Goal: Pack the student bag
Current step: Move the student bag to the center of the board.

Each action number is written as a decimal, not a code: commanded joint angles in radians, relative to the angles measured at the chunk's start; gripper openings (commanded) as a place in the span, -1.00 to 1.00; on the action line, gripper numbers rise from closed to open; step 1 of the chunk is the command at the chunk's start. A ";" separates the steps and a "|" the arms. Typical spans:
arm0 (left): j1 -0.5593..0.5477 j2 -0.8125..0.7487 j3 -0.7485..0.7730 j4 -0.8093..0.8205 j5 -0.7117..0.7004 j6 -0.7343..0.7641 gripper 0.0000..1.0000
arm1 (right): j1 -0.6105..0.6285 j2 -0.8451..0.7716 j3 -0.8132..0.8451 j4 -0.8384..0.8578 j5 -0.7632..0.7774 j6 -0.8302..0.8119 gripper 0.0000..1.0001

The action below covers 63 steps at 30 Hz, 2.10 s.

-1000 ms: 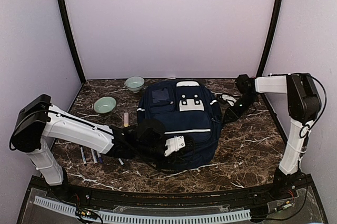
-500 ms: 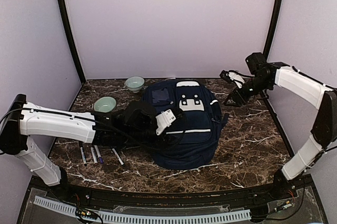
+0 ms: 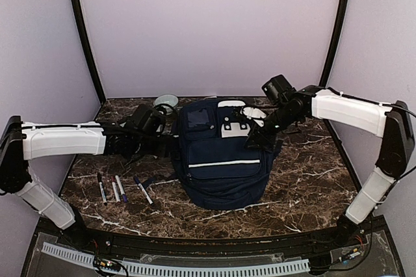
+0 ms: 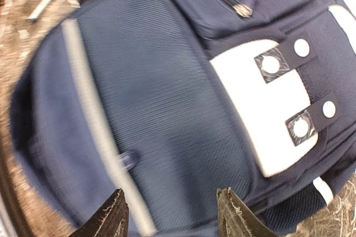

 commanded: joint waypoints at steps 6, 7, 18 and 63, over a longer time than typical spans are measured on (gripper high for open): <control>0.183 0.242 0.107 0.045 0.081 -0.097 -0.05 | -0.004 0.212 0.081 0.144 0.112 0.060 0.10; 0.184 0.285 0.132 0.054 0.107 -0.082 -0.08 | -0.003 0.217 0.071 0.147 0.111 0.065 0.10; 0.122 0.571 0.403 0.182 0.339 -0.009 -0.26 | -0.007 0.181 -0.008 0.156 0.129 0.085 0.12; 0.085 0.194 0.203 -0.017 0.126 0.008 0.05 | 0.295 -0.038 -0.290 0.256 0.461 -0.031 0.21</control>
